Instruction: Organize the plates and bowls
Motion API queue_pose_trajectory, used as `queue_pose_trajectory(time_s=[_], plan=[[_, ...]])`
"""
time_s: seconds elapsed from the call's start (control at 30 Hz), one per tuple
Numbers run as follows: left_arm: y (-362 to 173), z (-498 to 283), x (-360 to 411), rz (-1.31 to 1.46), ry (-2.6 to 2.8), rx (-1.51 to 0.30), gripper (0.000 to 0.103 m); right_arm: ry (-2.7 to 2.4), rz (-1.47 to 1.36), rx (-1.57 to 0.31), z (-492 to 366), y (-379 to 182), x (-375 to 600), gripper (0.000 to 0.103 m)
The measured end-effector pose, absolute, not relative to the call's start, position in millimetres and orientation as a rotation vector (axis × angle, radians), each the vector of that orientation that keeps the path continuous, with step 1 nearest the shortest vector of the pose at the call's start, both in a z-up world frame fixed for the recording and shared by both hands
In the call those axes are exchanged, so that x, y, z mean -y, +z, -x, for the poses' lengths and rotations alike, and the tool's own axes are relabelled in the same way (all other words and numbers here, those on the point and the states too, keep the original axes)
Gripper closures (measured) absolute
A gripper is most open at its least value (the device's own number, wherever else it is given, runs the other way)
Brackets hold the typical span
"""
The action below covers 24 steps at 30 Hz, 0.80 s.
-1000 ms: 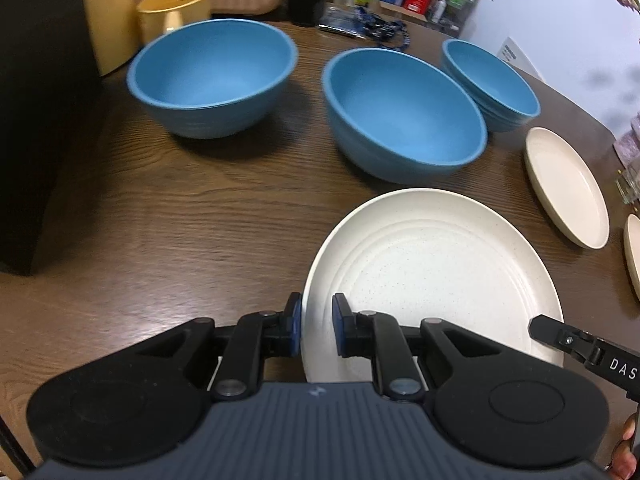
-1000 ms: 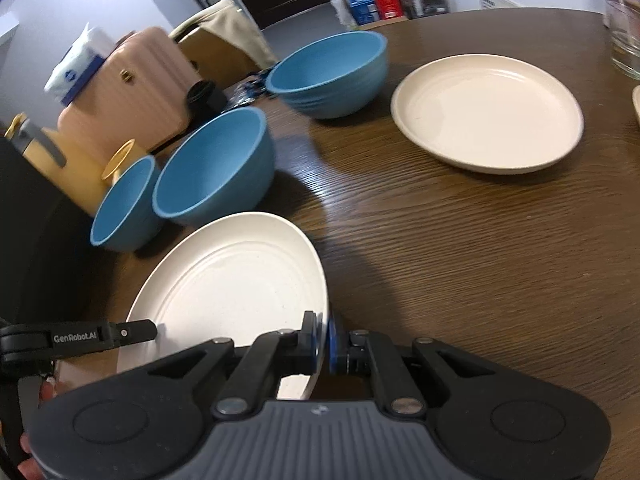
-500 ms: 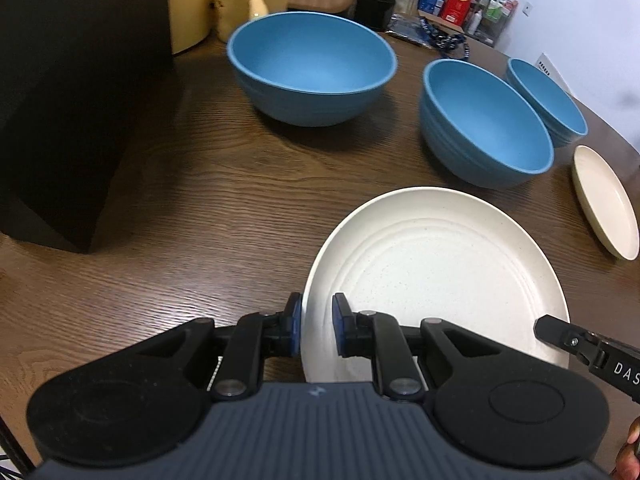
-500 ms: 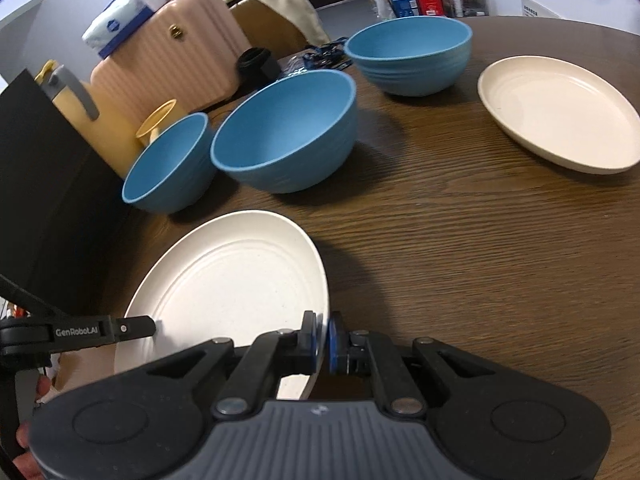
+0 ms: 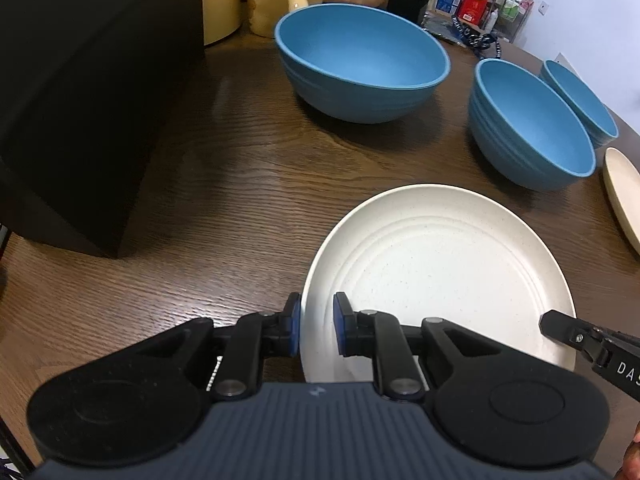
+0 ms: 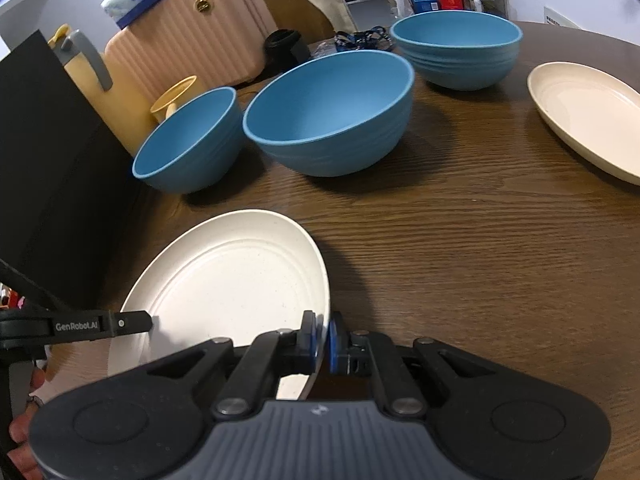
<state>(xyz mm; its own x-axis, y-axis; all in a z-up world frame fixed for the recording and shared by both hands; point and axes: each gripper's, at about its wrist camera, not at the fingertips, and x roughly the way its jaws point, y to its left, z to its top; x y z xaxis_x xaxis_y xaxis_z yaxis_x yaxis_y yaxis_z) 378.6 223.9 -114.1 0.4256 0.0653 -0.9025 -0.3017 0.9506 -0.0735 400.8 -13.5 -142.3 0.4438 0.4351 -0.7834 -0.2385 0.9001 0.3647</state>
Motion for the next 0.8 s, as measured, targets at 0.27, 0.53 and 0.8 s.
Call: queue_pose_trajectory(time_s=[0.27, 0.53, 0.8], plan=[[-118.8, -385.8, -227.7, 0.203, 0.239, -1.102, 0.085, 0.419, -0.186, -1.024, -404.4, -148.2, 3.8, 0.096], [-122.3, -393.9, -223.1, 0.152, 0.241, -1.109, 0.084, 0.408, -0.2, -1.02, -405.1, -152.3, 3.0, 0.096], [-125.3, -397.2, -221.3, 0.141, 0.262, -1.12, 0.048, 0.406, -0.226, -1.04, -406.5, -151.9, 6.8, 0.08]])
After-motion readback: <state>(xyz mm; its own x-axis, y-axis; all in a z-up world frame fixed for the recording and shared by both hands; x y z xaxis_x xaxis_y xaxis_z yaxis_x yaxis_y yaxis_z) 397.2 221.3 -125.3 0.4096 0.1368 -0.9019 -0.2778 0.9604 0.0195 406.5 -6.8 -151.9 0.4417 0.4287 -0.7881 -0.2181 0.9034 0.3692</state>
